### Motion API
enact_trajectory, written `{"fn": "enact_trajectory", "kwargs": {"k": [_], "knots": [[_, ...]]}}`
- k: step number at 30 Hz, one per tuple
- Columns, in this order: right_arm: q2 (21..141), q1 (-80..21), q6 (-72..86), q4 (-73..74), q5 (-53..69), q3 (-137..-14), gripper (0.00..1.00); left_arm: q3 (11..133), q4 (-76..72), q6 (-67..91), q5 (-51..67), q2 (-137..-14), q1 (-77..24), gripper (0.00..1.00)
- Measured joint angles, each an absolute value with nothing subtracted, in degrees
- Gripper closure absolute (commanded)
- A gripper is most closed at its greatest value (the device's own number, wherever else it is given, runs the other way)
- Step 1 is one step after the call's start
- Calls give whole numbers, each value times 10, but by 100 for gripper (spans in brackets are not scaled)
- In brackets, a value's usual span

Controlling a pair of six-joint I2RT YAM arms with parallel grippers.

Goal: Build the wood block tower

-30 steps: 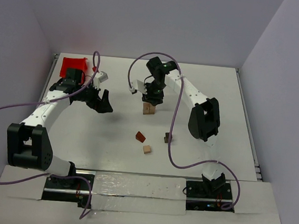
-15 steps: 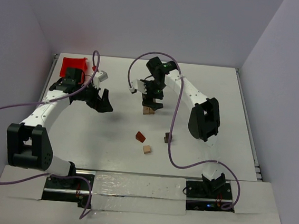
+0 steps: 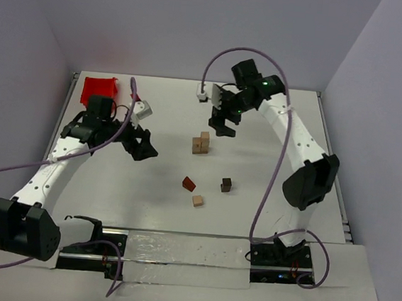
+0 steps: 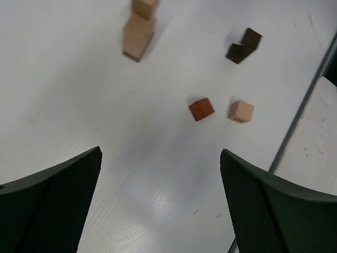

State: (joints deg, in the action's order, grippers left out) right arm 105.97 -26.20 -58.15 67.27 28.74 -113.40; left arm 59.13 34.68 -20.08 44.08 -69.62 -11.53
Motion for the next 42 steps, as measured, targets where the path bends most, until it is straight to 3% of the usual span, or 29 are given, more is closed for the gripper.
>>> {"fn": "enact_trajectory", "kwargs": {"k": [6,12,23,34,42], "knots": [[938,-187,-530,633,311,-1003,0,572,298,-182,352,-715,-316,1],[887,-102,-481,608,322,-882,0,569,262,-195,279,-797,-454,15],[813,-63,-447,584,326,-760,0,533,191,-199,216,-857,-527,22],[805,-57,-444,568,330,-741,0,512,154,-184,177,-892,-546,20],[794,-49,-448,564,330,-726,0,512,135,-172,167,-919,-561,25]]}}
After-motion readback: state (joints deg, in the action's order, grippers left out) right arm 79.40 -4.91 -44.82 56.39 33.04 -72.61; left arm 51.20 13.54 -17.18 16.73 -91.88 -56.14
